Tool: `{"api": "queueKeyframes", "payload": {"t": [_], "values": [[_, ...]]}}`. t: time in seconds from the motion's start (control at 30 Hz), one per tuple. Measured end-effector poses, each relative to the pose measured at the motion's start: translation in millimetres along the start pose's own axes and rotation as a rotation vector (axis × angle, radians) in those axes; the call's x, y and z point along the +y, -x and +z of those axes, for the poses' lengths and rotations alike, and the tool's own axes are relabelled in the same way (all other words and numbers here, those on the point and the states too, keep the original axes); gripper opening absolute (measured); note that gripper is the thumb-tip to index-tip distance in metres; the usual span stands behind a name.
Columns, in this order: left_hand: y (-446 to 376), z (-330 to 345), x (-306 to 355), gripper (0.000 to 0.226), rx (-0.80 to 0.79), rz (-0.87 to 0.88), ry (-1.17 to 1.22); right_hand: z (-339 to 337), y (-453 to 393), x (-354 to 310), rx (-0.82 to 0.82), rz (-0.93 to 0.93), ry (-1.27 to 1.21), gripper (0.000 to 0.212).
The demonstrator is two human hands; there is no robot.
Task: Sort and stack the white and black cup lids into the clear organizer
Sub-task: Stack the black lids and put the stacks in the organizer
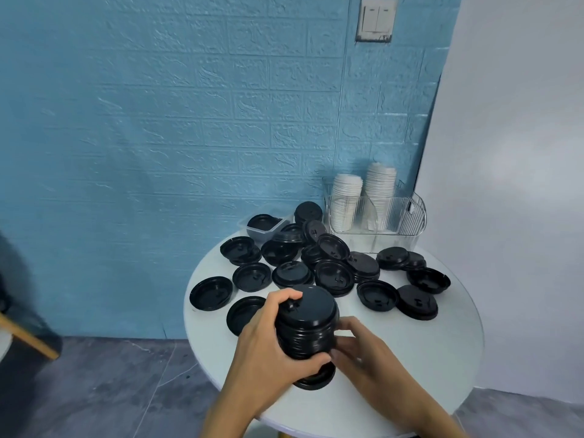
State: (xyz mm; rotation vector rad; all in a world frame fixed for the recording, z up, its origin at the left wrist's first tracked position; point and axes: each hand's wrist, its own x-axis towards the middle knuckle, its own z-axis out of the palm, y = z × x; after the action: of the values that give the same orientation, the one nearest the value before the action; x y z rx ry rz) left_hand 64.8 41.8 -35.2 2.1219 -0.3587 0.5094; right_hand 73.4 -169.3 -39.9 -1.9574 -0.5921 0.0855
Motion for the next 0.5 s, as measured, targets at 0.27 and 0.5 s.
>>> {"api": "queueKeyframes", "payload": {"t": [0.27,0.5], "values": [[10,15,-9,0.091,-0.089,-0.030,-0.009,-15,-16,14,0.096,0.036,-0.020,0.045],[15,18,-18,0.093,-0.118,-0.045,-0.036,-38,-70,17,0.307,-0.061,0.418,0.029]]}}
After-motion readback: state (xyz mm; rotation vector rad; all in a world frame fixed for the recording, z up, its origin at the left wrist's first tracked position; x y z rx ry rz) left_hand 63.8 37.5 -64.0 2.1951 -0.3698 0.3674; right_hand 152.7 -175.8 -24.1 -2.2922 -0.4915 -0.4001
